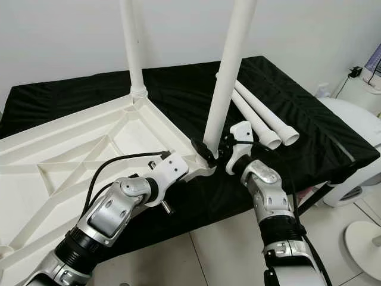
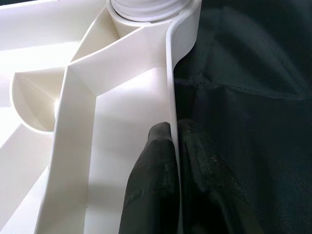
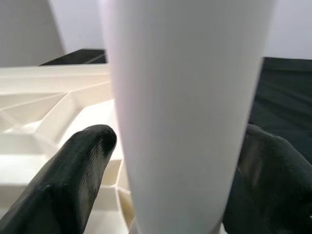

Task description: Building children table

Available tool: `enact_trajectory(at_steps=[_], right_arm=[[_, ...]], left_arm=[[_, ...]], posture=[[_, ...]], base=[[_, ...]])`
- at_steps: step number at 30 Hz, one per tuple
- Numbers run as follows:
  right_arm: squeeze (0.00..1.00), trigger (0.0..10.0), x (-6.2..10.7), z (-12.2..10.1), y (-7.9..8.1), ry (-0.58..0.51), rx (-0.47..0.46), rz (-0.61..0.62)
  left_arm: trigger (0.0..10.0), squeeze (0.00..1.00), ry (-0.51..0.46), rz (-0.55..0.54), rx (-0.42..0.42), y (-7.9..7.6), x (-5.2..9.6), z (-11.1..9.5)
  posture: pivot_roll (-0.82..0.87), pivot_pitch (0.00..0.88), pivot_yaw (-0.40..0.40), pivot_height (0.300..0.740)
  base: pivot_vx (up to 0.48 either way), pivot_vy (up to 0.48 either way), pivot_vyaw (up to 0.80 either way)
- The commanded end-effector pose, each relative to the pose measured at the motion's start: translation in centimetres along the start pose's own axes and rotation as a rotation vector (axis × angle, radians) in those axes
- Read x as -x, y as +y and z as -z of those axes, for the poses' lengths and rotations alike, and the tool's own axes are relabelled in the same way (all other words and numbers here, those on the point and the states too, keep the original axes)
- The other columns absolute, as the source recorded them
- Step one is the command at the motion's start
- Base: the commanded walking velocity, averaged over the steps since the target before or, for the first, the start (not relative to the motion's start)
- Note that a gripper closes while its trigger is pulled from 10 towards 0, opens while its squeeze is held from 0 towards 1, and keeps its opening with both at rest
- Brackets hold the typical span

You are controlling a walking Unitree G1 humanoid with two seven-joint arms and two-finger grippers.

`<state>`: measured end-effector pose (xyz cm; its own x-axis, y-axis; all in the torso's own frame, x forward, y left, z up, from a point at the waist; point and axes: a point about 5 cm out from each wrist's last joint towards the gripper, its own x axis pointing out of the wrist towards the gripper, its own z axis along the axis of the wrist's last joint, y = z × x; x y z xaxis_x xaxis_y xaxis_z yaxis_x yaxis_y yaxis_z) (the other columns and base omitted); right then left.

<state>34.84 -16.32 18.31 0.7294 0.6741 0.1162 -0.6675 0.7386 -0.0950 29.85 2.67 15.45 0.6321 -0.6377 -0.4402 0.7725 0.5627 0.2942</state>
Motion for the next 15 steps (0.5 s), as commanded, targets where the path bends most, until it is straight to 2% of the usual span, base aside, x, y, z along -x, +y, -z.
enact_trajectory(at_steps=[1,15], right_arm=[[0.0,10.0,0.16,0.02,-0.35,0.028,0.006,-0.051],[0.0,10.0,0.64,0.68,-0.8,0.118,0.013,-0.191]], left_arm=[[10.0,0.0,-0.064,-0.037,-0.033,0.52,0.31,-1.36],[10.0,0.0,-0.065,-0.037,-0.033,0.64,0.4,-1.46]], posture=[[-0.08,0.088,0.002,0.74],[-0.07,0.096,0.007,0.74]], base=[[0.0,0.0,0.0],[0.0,0.0,0.0]])
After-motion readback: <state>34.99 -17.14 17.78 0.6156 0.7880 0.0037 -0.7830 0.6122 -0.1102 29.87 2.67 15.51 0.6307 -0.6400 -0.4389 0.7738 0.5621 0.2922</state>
